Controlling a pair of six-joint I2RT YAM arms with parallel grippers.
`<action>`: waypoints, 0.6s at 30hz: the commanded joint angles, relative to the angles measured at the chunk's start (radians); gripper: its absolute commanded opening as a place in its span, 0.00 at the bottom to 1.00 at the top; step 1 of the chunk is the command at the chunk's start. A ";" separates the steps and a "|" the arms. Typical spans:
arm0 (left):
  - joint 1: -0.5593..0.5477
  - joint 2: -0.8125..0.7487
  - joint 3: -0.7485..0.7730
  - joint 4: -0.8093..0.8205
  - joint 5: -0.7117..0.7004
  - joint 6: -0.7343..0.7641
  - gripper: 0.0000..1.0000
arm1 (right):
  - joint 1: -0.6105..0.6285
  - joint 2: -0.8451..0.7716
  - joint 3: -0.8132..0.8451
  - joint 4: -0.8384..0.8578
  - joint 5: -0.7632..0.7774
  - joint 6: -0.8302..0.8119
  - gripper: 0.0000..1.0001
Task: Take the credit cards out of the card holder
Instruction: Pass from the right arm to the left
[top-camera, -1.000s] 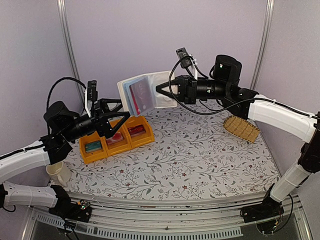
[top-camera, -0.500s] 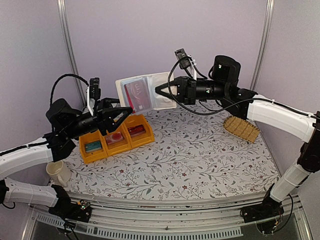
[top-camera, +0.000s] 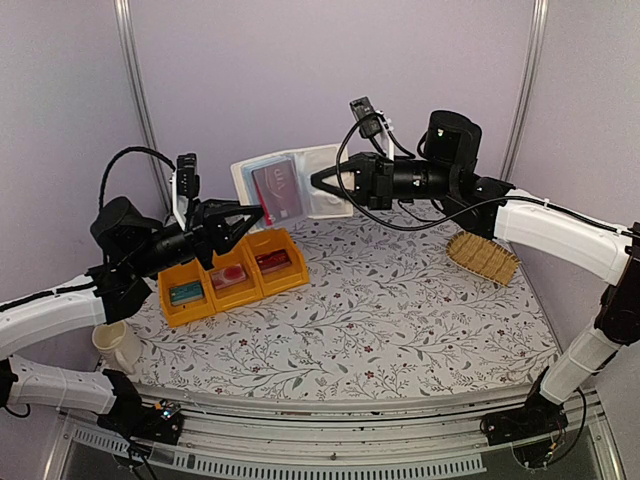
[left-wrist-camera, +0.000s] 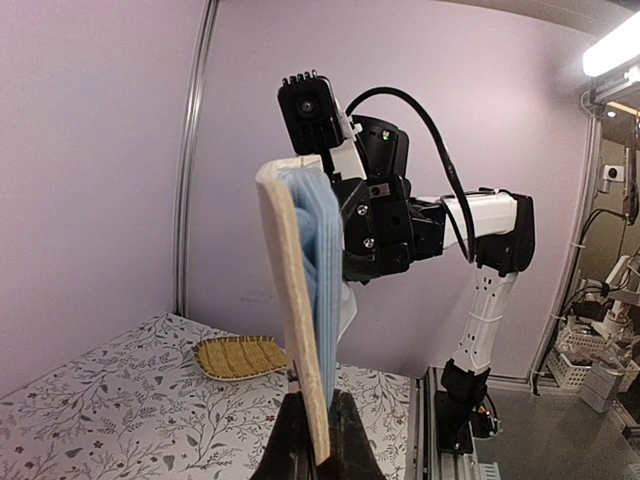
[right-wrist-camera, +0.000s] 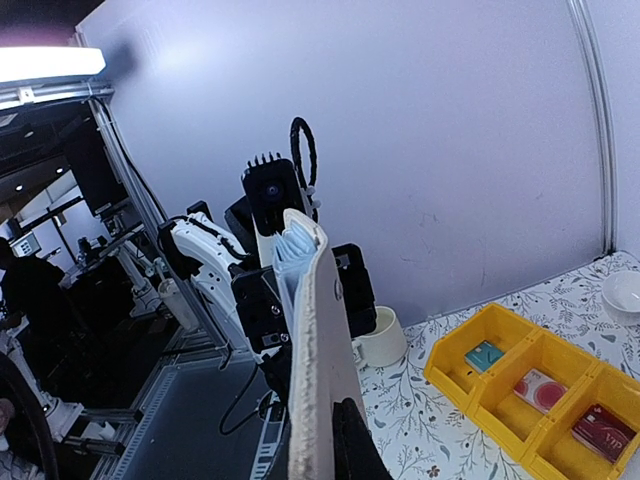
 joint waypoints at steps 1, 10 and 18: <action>-0.005 0.013 0.031 -0.028 -0.077 0.023 0.00 | 0.013 -0.003 0.006 0.032 -0.057 -0.008 0.01; -0.006 0.015 0.037 -0.070 -0.198 0.075 0.01 | 0.065 -0.001 0.017 0.032 -0.125 -0.072 0.01; -0.008 0.013 0.025 -0.045 -0.165 0.079 0.25 | 0.069 0.005 0.024 0.035 -0.140 -0.074 0.01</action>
